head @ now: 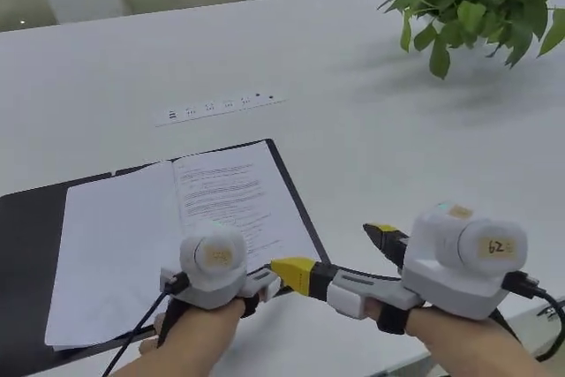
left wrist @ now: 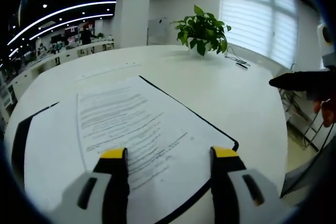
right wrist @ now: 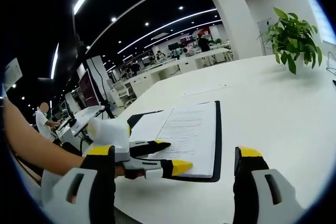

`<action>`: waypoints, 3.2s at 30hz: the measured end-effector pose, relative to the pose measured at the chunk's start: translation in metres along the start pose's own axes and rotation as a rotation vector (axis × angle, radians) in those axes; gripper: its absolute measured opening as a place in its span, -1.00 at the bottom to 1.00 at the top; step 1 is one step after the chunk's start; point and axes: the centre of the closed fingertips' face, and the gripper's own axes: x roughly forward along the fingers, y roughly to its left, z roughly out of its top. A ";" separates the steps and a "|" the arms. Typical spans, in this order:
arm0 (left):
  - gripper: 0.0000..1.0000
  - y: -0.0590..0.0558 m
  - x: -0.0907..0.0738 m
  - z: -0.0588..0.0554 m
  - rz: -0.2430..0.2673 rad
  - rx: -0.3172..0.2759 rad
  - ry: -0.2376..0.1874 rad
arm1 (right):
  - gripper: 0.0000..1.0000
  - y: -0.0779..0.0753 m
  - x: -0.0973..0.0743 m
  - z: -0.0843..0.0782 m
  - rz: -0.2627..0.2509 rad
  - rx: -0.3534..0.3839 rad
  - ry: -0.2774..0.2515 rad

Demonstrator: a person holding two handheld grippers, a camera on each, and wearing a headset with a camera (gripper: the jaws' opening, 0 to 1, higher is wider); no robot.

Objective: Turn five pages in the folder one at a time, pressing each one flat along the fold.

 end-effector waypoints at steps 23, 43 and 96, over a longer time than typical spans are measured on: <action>-0.24 0.016 -0.001 -0.001 0.030 0.054 -0.101 | 0.86 0.000 0.008 -0.006 0.003 0.022 0.024; -0.73 0.026 0.002 0.000 0.012 -0.050 -0.089 | 0.44 0.012 0.032 -0.025 0.030 0.308 0.061; -0.53 0.025 -0.009 0.000 -0.066 -0.140 -0.045 | -1.00 -0.021 0.080 -0.079 -0.193 0.796 0.045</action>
